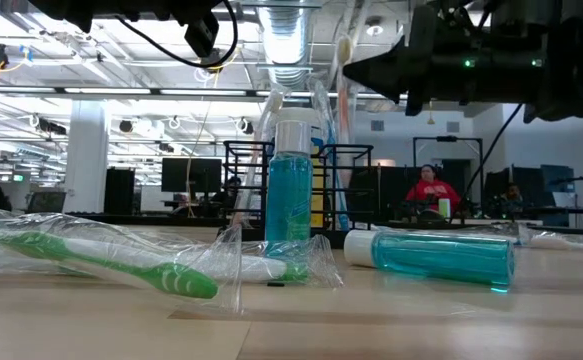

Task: Pick & Place toothbrushing station
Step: Put the right orange toothbrush into the mesh organizer

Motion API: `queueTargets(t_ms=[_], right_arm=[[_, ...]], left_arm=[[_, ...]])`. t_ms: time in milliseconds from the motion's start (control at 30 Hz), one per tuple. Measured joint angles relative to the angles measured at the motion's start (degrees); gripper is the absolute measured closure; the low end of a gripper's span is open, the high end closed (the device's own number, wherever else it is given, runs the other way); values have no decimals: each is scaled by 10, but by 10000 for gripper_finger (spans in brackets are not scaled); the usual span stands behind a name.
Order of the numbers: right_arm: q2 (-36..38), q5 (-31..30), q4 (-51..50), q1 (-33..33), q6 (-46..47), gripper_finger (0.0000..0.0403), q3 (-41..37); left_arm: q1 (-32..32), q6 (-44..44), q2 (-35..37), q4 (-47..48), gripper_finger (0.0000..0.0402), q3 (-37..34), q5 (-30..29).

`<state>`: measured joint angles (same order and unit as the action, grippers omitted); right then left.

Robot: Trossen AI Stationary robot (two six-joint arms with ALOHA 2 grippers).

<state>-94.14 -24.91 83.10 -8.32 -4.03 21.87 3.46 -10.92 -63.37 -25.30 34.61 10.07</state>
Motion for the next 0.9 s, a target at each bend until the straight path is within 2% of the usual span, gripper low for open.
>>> queueTargets(t_ms=[767, 900], right_arm=[[0, 11, -61, 0, 6, 402, 0], [0, 11, -60, 0, 6, 385, 0]], left_arm=[[0, 2, 0, 0, 371, 0, 0], [0, 1, 0, 0, 371, 0, 0]])
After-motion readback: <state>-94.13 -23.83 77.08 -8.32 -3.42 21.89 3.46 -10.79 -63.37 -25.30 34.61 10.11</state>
